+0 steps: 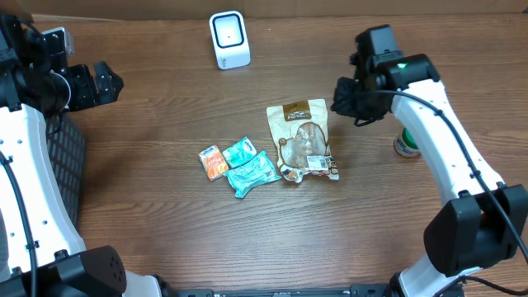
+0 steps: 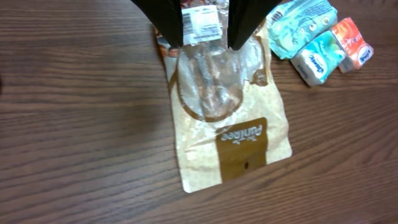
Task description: Scan the item barcode
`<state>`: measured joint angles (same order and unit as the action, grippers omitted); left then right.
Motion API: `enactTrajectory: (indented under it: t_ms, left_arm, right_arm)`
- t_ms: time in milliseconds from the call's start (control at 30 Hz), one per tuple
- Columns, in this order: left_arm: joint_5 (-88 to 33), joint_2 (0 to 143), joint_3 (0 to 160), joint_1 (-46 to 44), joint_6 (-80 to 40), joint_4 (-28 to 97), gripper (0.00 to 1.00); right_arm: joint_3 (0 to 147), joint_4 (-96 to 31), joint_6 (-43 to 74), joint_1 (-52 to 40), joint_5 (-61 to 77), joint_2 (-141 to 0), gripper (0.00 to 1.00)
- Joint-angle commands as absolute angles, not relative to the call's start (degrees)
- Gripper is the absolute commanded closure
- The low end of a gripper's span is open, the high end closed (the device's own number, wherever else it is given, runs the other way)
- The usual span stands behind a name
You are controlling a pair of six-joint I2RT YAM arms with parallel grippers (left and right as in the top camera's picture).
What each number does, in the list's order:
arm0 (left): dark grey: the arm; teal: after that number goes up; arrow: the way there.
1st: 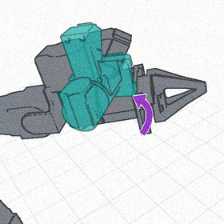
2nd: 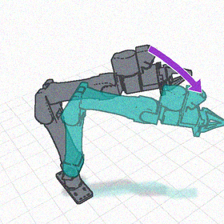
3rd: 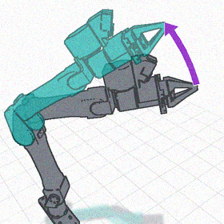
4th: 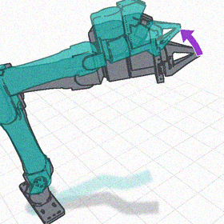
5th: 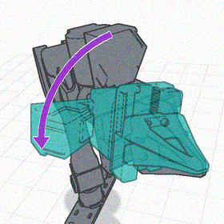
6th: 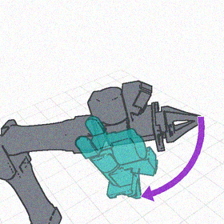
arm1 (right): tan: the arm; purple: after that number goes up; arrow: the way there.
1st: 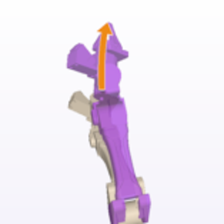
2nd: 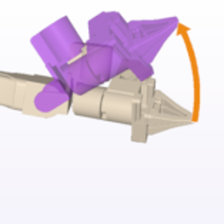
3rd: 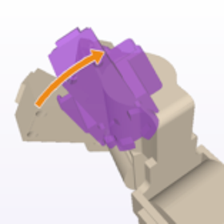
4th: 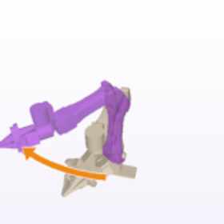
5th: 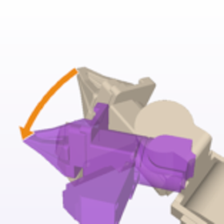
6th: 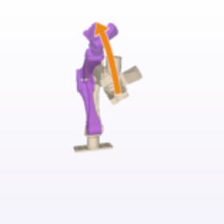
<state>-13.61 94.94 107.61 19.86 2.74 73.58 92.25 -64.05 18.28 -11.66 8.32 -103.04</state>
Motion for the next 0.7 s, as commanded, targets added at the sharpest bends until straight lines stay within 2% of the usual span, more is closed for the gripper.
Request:
enactTrajectory:
  t_ms: [0,133,233,267,433,600,667]
  left_arm:
    - [-20.10,94.87,108.12,19.07,-1.98,76.55,0.01]
    - [-28.23,94.87,108.12,19.05,-7.44,74.65,0.01]
    - [-32.36,94.96,108.12,19.03,-7.27,74.02,0.01]
    - [-33.17,95.02,108.12,18.87,-7.29,74.02,0.05]
    - [-32.12,95.35,108.12,14.44,-7.31,74.19,0.40]
    - [-26.37,95.37,108.12,8.25,-7.57,71.92,0.55]
    - [-24.34,95.37,108.12,6.70,-7.57,71.02,0.54]
  right_arm:
    - [91.33,-64.03,15.75,-10.92,10.81,-102.98,0.76]
    - [89.12,-63.75,15.09,-10.81,10.83,-103.00,0.76]
    - [86.70,-63.22,15.07,-10.85,10.85,-103.00,0.76]
    - [85.47,-62.74,15.09,-10.85,10.85,-103.00,0.76]
    - [81.38,-60.12,14.46,-10.87,13.93,-103.00,0.77]
    - [78.37,-57.12,14.70,-12.53,18.02,-103.00,0.80]
    - [77.21,-55.64,14.72,-14.13,20.47,-103.00,0.81]
